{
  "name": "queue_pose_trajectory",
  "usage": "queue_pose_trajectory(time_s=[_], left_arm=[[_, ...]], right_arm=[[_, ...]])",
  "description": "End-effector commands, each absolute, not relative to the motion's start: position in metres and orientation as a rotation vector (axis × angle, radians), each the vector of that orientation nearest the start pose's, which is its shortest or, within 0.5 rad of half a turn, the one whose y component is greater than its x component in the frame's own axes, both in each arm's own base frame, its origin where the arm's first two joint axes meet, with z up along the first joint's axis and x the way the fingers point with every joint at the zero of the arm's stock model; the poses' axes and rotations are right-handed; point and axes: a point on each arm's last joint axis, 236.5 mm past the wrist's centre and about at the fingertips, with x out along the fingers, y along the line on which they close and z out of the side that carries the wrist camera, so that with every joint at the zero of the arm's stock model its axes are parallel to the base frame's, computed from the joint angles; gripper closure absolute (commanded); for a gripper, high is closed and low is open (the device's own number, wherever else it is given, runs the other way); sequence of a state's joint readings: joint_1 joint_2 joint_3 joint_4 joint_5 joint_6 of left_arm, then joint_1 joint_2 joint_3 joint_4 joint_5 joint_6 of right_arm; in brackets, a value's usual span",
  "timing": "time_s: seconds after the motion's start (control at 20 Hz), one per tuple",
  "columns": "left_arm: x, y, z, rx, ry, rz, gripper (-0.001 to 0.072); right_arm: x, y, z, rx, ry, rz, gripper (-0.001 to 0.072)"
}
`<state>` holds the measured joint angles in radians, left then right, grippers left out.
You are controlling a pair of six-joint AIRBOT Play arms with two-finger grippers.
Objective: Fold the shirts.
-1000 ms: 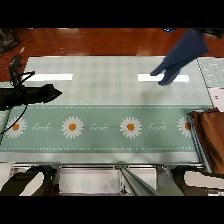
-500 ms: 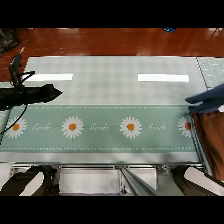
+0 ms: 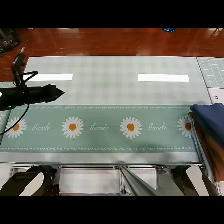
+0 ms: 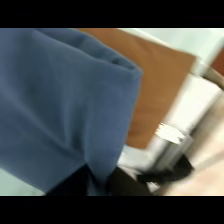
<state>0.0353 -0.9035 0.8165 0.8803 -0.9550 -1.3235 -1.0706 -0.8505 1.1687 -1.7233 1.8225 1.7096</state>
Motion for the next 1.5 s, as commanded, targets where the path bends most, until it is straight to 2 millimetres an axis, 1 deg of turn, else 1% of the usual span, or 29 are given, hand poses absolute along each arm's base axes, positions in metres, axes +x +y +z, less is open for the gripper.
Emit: queue_pose_trajectory(time_s=[0.0, 0.05, 0.1, 0.15, 0.2, 0.25, 0.3, 0.35, 0.4, 0.45, 0.5, 0.55, 0.6, 0.65, 0.7, 0.75, 0.8, 0.85, 0.9, 0.95, 1.0, 1.05, 1.1, 1.15, 1.25, 1.35, 1.45], left_arm=[[0.345, -0.119, 0.075, -0.421, 0.914, -0.406, 0.0688], [0.353, -0.116, 0.075, -0.397, 0.886, -0.401, 0.0688], [0.363, -0.108, 0.079, -0.398, 0.849, -0.374, 0.0688], [0.375, -0.097, 0.090, -0.403, 0.807, -0.346, 0.0688], [0.387, -0.085, 0.110, -0.408, 0.758, -0.322, 0.0688], [0.401, -0.072, 0.138, -0.404, 0.694, -0.304, 0.0688], [0.416, -0.063, 0.177, -0.388, 0.611, -0.298, 0.0689], [0.429, -0.060, 0.219, -0.364, 0.527, -0.308, 0.0689], [0.439, -0.065, 0.256, -0.352, 0.464, -0.329, 0.0689], [0.448, -0.078, 0.290, -0.336, 0.417, -0.372, 0.0689], [0.453, -0.097, 0.312, -0.318, 0.403, -0.428, 0.0689], [0.455, -0.119, 0.322, -0.291, 0.422, -0.484, 0.0690], [0.456, -0.137, 0.317, -0.254, 0.473, -0.514, 0.0690], [0.455, -0.151, 0.296, -0.208, 0.559, -0.517, 0.0690], [0.452, -0.156, 0.267, -0.170, 0.660, -0.489, 0.0689], [0.446, -0.154, 0.230, -0.125, 0.778, -0.438, 0.0689], [0.442, -0.146, 0.196, -0.073, 0.863, -0.381, 0.0689], [0.439, -0.131, 0.158, -0.035, 0.945, -0.309, 0.0688], [0.432, -0.117, 0.122, -0.040, 1.029, -0.244, 0.0688], [0.422, -0.108, 0.088, -0.067, 1.106, -0.206, 0.0688], [0.416, -0.102, 0.065, -0.084, 1.149, -0.189, 0.0688], [0.413, -0.100, 0.052, -0.099, 1.164, -0.184, 0.0688], [0.413, -0.101, 0.049, -0.103, 1.164, -0.185, 0.0688], [0.415, -0.103, 0.050, -0.108, 1.153, -0.189, 0.0688], [0.414, -0.106, 0.050, -0.106, 1.158, -0.201, 0.0688], [0.406, -0.105, 0.046, -0.097, 1.194, -0.205, 0.0688], [0.407, -0.105, 0.047, -0.098, 1.188, -0.205, 0.0688]], right_arm=[[0.029, -0.189, 0.075, 0.875, 1.447, -1.178, 0.0302], [0.044, -0.195, 0.072, 0.880, 1.395, -1.142, 0.0302], [0.057, -0.204, 0.073, 0.879, 1.333, -1.122, 0.0302], [0.080, -0.215, 0.079, 0.877, 1.240, -1.078, 0.0305], [0.112, -0.230, 0.092, 0.881, 1.112, -1.014, 0.0333], [0.151, -0.239, 0.110, 0.905, 0.972, -0.921, 0.0437], [0.202, -0.241, 0.141, 0.949, 0.794, -0.766, 0.0581], [0.255, -0.233, 0.179, 0.955, 0.629, -0.570, 0.0686], [0.305, -0.213, 0.223, 0.930, 0.494, -0.370, 0.0685], [0.345, -0.182, 0.255, 0.886, 0.435, -0.212, 0.0685], [0.379, -0.139, 0.275, 0.793, 0.441, -0.072, 0.0685], [0.405, -0.094, 0.282, 0.688, 0.481, 0.032, 0.0685], [0.426, -0.047, 0.278, 0.570, 0.535, 0.116, 0.0685], [0.440, -0.007, 0.265, 0.463, 0.594, 0.170, 0.0685], [0.448, 0.033, 0.241, 0.381, 0.675, 0.211, 0.0685], [0.450, 0.066, 0.210, 0.270, 0.769, 0.244, 0.0685], [0.448, 0.083, 0.176, 0.134, 0.869, 0.240, 0.0685], [0.446, 0.085, 0.141, 0.020, 0.963, 0.188, 0.0685], [0.445, 0.079, 0.107, -0.080, 1.048, 0.123, 0.0685], [0.440, 0.073, 0.078, -0.122, 1.122, 0.079, 0.0685], [0.434, 0.072, 0.051, -0.120, 1.193, 0.059, 0.0685], [0.428, 0.073, 0.031, -0.118, 1.238, 0.062, 0.0685], [0.425, 0.073, 0.018, -0.119, 1.265, 0.063, 0.0684], [0.423, 0.073, 0.013, -0.122, 1.277, 0.062, 0.0684], [0.423, 0.073, 0.014, -0.122, 1.276, 0.062, 0.0684], [0.420, 0.072, 0.014, -0.123, 1.285, 0.060, 0.0684], [0.421, 0.072, 0.014, -0.123, 1.284, 0.061, 0.0684]])
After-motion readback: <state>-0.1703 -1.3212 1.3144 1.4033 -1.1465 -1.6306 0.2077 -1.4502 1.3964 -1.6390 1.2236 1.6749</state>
